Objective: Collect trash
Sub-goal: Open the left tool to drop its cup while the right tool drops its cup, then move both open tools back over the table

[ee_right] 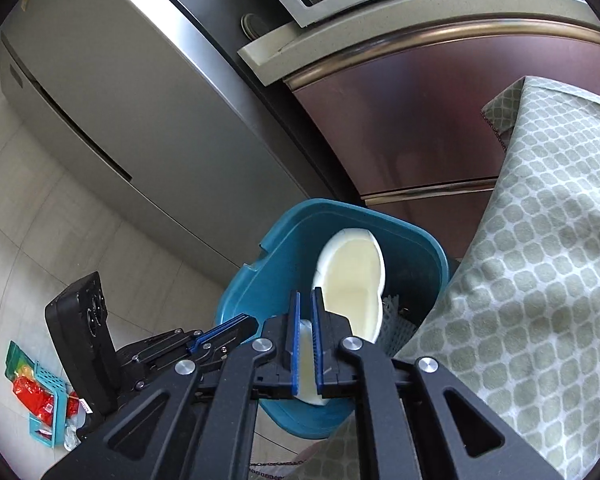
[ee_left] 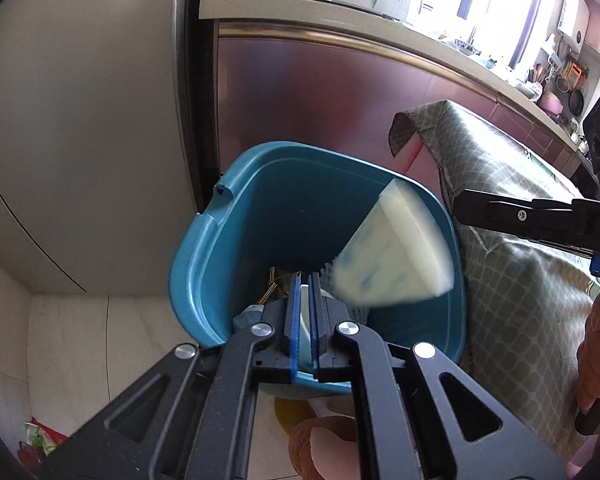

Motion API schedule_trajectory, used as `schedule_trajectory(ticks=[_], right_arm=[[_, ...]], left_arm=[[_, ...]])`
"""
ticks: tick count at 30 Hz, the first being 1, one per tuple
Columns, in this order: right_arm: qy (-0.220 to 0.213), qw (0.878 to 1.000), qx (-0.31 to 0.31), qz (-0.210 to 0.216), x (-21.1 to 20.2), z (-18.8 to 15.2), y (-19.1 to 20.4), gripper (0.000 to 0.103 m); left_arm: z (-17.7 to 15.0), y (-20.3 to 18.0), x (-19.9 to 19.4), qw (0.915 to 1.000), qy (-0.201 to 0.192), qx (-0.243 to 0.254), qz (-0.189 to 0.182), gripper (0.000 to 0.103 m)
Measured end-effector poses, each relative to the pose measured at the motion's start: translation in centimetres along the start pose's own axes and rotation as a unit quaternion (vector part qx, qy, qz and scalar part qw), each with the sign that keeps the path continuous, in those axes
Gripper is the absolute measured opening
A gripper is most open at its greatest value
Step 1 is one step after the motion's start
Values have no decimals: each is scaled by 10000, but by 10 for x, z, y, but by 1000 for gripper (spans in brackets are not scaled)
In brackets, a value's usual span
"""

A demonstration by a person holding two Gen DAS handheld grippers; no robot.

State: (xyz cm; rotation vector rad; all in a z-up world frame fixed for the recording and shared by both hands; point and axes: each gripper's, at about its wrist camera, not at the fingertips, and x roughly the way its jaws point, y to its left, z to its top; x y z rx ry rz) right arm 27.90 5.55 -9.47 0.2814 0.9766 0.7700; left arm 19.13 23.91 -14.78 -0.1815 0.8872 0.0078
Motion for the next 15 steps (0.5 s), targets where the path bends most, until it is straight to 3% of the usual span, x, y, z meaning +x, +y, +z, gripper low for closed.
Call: schedule_trajectory(ticks=[7,15], right_arm=[[-15,10000,0,43,-9,-9,-7,7],[-175,9996,-112,206,-39,-24,-8,12]], left_arm=[[0,-9,6,10000,-26,52,-42,5],[-2,-21,-19,9992,-274,92,-294,8]])
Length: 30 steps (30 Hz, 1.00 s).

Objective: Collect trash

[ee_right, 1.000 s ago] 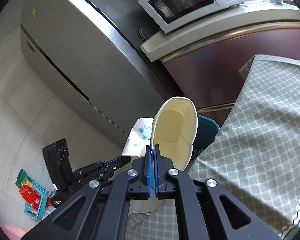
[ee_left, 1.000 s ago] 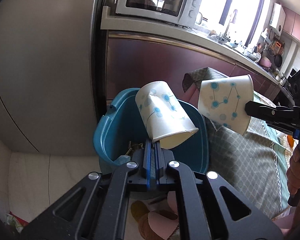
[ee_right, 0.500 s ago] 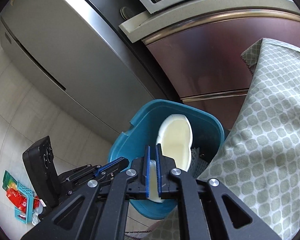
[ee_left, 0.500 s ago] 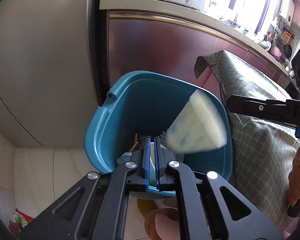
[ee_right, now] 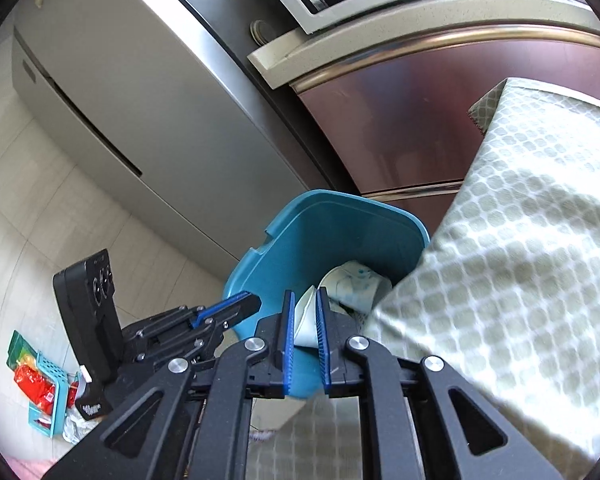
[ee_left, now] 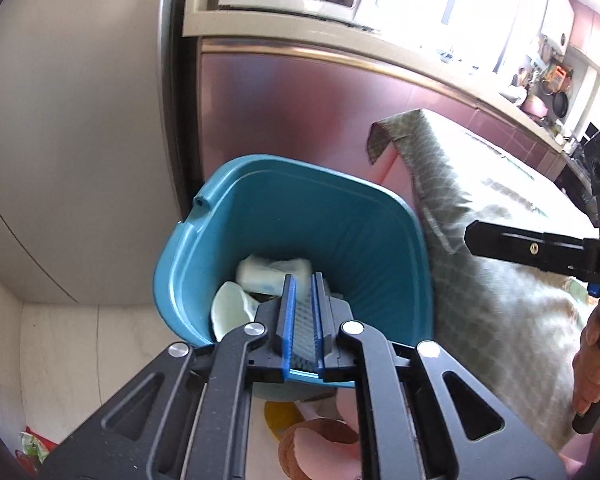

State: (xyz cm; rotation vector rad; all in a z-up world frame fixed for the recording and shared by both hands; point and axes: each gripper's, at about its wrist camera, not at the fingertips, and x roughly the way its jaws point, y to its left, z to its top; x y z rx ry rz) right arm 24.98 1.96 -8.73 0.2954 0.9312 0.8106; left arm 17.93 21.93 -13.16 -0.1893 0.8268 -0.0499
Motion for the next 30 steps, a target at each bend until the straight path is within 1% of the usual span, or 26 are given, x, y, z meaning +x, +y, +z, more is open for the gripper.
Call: schedule_trajectory(ticks=[5,9,11,13,17,21,25,30], right_arm=[[-277,9996,-26,82,-39,-12,-2,17],[-622,9980,-50,-3,-80,-24,-8,19],[-804,9967,-16,-91,-101,-31,-15,23],[-978,9949,34,-235,-123,-40,-23,24],[-1240,9902,226,-595,-161,-61,-44,24],[-1526,9816,520,-1019,-201,-83,-73,24],[-1815,9697,876,-1377,-238,-101,-104,24],[-2118,9541,1310,-1661,-269,-117,-140,24]], left_arm=[[0,-21,-25,9991,-236,168,-322,13],[1,-49,-43,9962,-414,386,-666,20],[1,-67,-49,9938,-456,544,-861,23],[0,-86,-56,9910,-497,704,-1020,25],[-1,-129,-61,9839,-514,1033,-1368,27],[-3,-174,-57,9762,-434,1339,-1648,27],[-8,-216,-51,9693,-312,1595,-1848,27],[-11,-256,-34,9619,-152,1848,-2010,27]])
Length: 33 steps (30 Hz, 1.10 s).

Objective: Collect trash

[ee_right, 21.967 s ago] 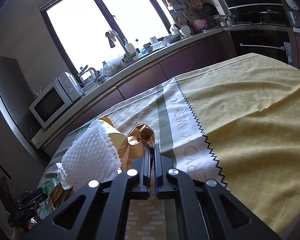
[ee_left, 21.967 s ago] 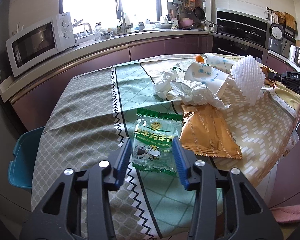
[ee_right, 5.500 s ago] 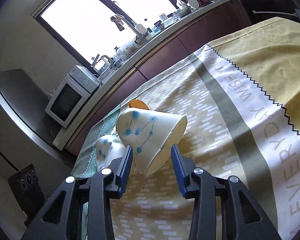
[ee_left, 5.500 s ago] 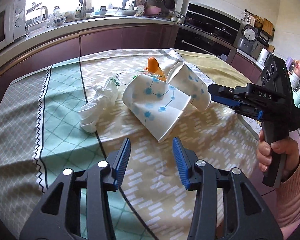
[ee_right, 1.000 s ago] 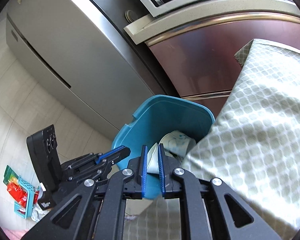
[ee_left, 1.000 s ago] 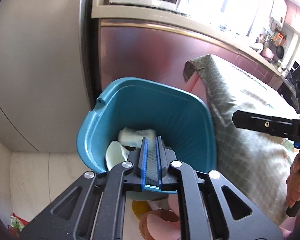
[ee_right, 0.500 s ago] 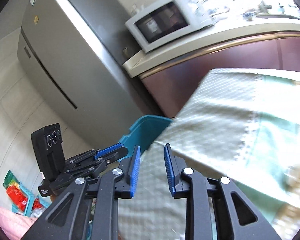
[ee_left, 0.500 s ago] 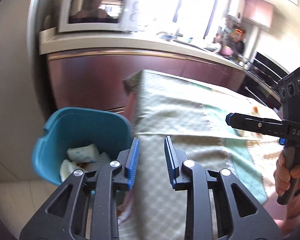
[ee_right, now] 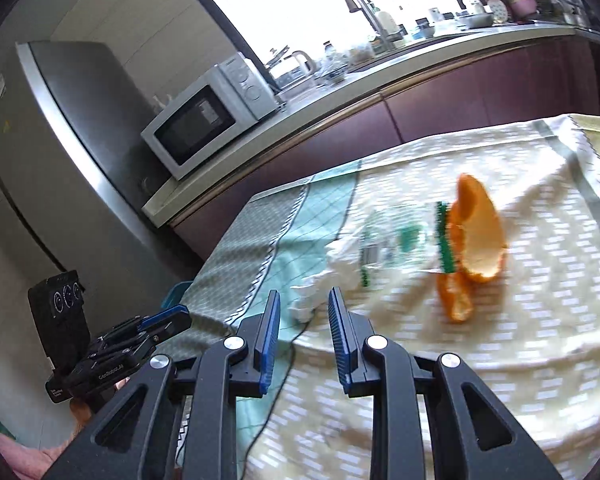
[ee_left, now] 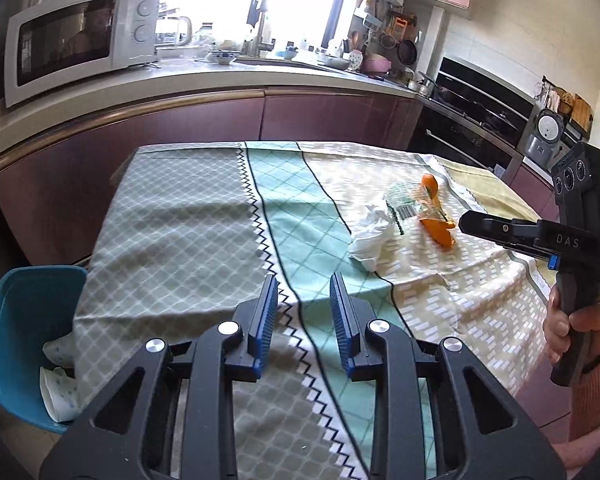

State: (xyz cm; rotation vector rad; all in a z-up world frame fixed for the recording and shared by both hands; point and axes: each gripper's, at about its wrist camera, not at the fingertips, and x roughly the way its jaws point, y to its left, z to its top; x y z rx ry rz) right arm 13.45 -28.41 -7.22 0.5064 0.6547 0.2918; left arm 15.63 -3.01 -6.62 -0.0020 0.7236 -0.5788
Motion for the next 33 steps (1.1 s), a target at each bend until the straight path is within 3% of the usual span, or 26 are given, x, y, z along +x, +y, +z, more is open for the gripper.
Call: schedule_trajectory(ticks=[10,17,29,33], right_arm=[[-228,9974,492,-472,-5,17,-65,24],[-85,9958,652,-644,11,32,-97,24],[94,9955,757,-558,29,37,-109,23],[127,9955,755,-553,31,37,-111,14]], left_arm=[[18,-35,48,9992,266,176,-241,27],[30,-52,74,9980,432,407,-197,31],[40,-67,112,9949,744,670,-143,39],[41,-71,125,9936,872,716,-58,36]])
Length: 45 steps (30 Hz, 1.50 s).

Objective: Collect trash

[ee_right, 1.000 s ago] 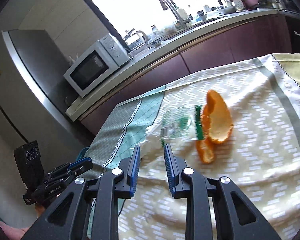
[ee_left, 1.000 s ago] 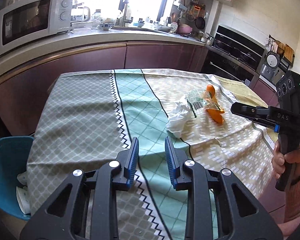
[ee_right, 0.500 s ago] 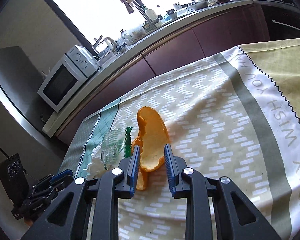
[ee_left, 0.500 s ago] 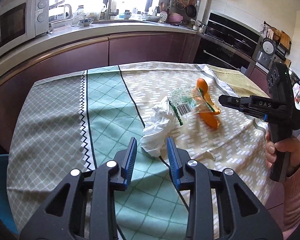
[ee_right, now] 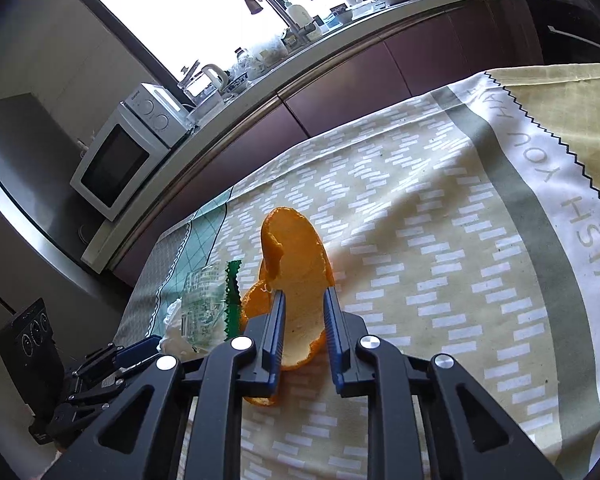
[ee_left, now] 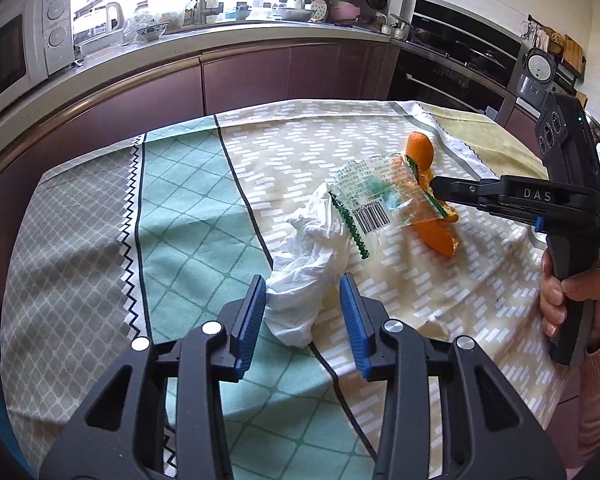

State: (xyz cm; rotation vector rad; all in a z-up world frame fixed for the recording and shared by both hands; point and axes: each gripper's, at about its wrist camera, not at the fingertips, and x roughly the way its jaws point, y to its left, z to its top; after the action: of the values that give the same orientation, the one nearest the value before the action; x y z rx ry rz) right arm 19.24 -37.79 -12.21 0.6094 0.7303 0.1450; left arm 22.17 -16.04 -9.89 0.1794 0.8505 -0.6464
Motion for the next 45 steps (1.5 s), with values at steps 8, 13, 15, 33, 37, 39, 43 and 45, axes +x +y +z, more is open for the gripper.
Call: schedule_trajectory(ticks=[8,13,15,33,37,39,43,45], right_arm=[[-75,10000,14,62,-7,-1,-4,2],[-208,9997,67,117,-20,-4,-7,1],[-246,9996,72,135,-24,-5,-8,1],[59,9999,-11,-138,4,7,-4,2],[-42,10000,-4,-74,-3,4,-5,1],[-54,10000,-22,-79,-5,3,-4,2],[-63,9999,1,-134,-2,5,-2,15],[-42,9999,-34,-143,2,7,1,15]], left_arm=[[-1,-7,-2,9999,-59,27,-83,14],[-7,-7,-19,9997,-212,17,-155,12],[-10,-5,-30,9994,-303,16,-146,12],[-34,24,-84,9974,-633,-333,-113,12],[-37,27,-91,9971,-658,-367,-105,12],[-39,28,-93,9969,-675,-378,-109,12],[-41,31,-98,9966,-703,-416,-112,12],[-42,33,-99,9965,-709,-428,-95,12]])
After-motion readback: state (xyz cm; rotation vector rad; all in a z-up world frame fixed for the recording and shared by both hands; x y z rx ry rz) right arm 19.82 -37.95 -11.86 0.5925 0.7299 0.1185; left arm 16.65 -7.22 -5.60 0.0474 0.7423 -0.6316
